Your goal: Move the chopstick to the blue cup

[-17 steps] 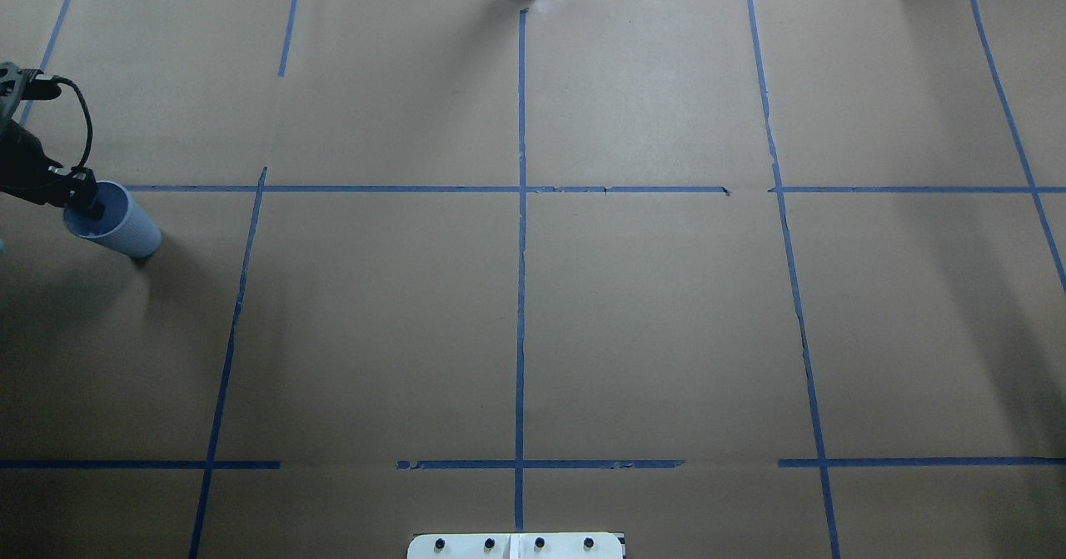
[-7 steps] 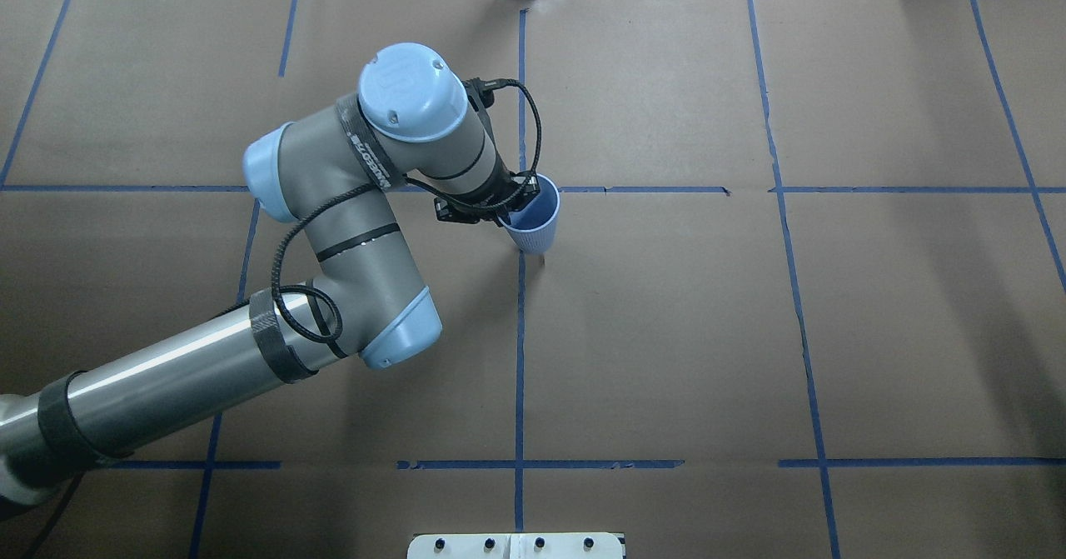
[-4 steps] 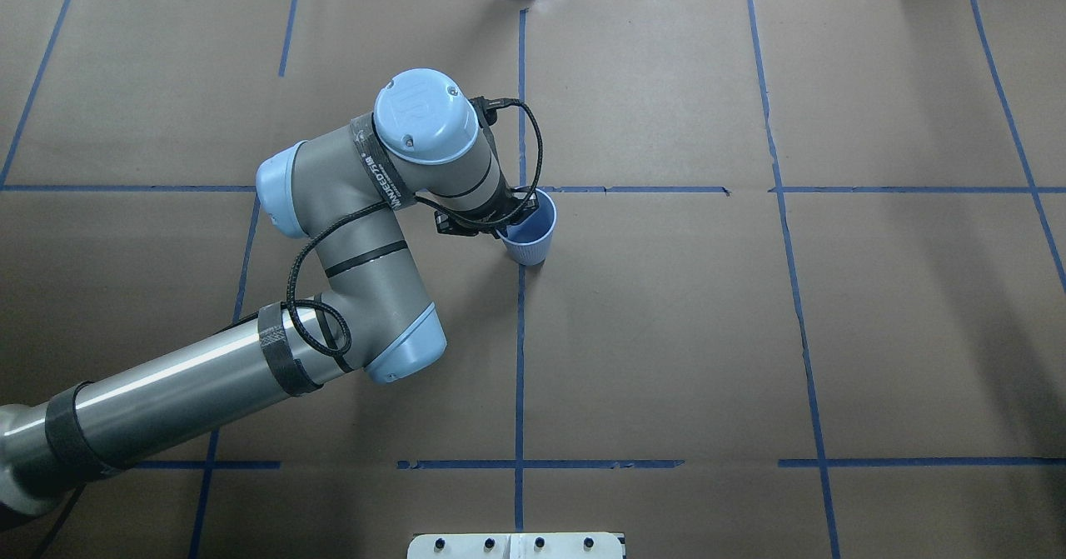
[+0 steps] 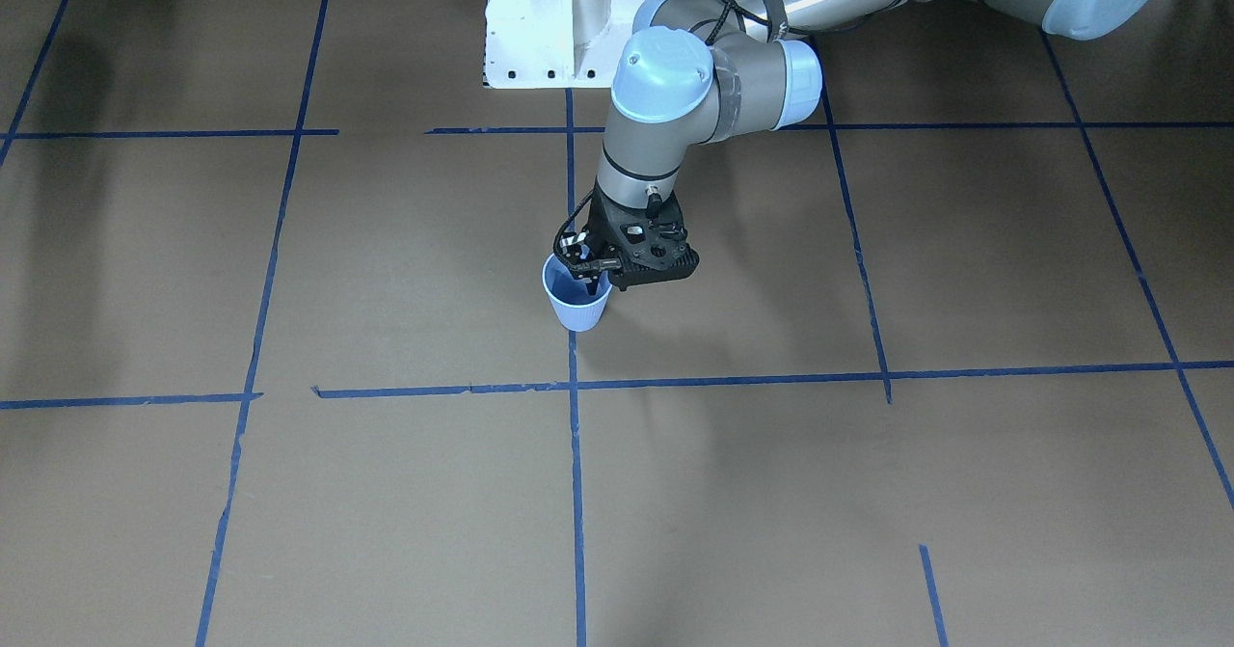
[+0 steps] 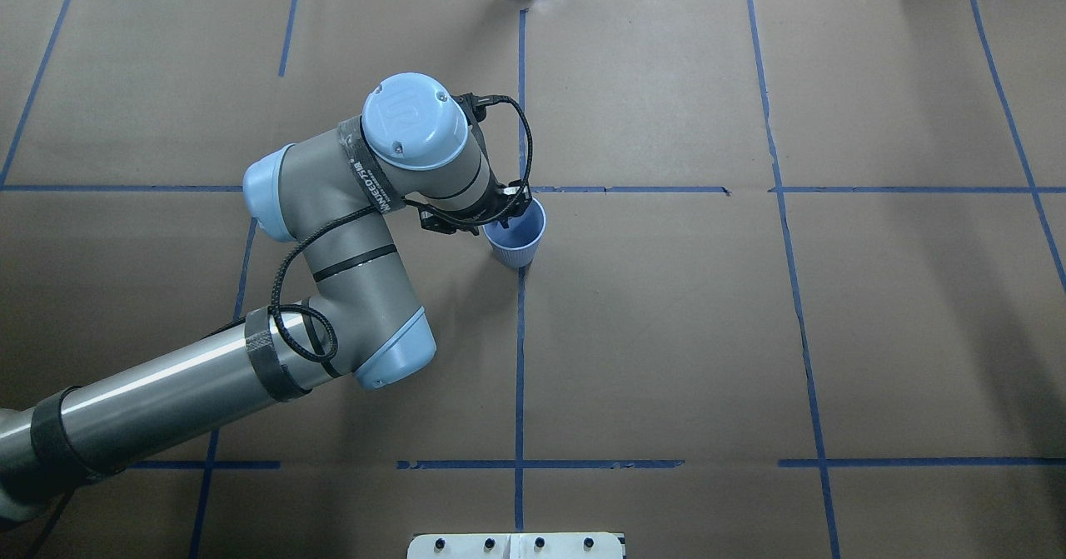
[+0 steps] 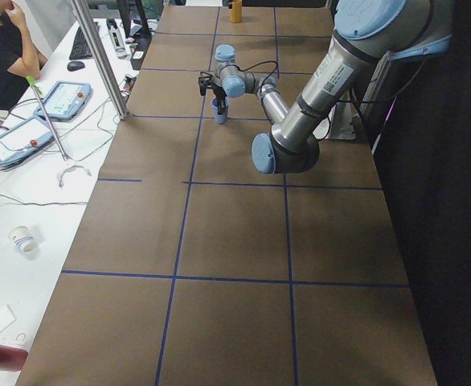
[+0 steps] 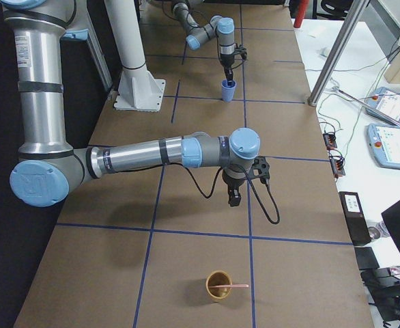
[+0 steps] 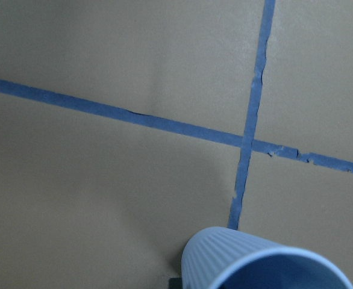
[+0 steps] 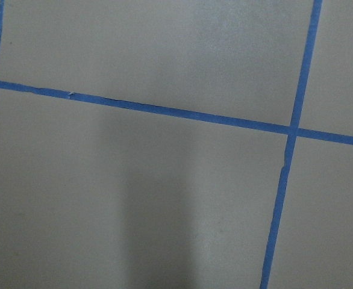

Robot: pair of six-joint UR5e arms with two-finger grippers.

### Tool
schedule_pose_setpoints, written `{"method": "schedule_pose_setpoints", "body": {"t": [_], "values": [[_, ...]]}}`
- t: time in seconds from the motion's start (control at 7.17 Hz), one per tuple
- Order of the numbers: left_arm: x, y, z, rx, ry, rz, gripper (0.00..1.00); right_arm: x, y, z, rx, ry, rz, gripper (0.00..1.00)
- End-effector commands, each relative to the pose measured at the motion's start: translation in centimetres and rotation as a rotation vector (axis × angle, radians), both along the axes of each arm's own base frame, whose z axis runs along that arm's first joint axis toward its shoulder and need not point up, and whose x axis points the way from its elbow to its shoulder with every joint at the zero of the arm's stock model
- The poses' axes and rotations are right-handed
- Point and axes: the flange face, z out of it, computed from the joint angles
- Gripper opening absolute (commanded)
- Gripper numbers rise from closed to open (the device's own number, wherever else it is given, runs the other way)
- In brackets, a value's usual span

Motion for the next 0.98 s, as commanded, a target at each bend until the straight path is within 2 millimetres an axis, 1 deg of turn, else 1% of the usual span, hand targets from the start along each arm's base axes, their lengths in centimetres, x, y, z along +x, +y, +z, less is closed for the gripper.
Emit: {"method": "schedule_pose_setpoints", "body": {"t": [0.0,0.14,0.28,0.42,0.56,0.7,0.84], "values": [[-6.4,-0.3,-2.6,0.050,0.070,-0.056,1.00,0.2,0.5,1.4,-0.023,0.009,-0.001,1.00],[-9.9,-0.8,-1.5,0.052,0.073,-0.089,1.00,3.1,1.3,2.3,-0.038,0.023,0.057,0.99],[-11.2,-1.7,-0.7,0.029,0.075,-0.086,1.00,7.6,2.0,3.4,-0.048,0.077,0.144,0.99],[-11.3,-1.8,-0.6,0.027,0.076,-0.087,1.00,11.9,2.8,6.9,-0.046,0.109,0.231,0.98],[-11.1,-1.8,-0.4,0.023,0.073,-0.087,1.00,15.2,3.9,12.5,-0.042,0.107,0.305,0.98],[-11.1,-1.8,-0.4,0.023,0.073,-0.087,1.00,15.9,4.9,16.8,0.008,0.121,0.330,0.98],[-11.1,-1.8,-0.4,0.023,0.073,-0.087,1.00,16.1,5.7,19.9,0.004,0.124,0.343,0.96]]}}
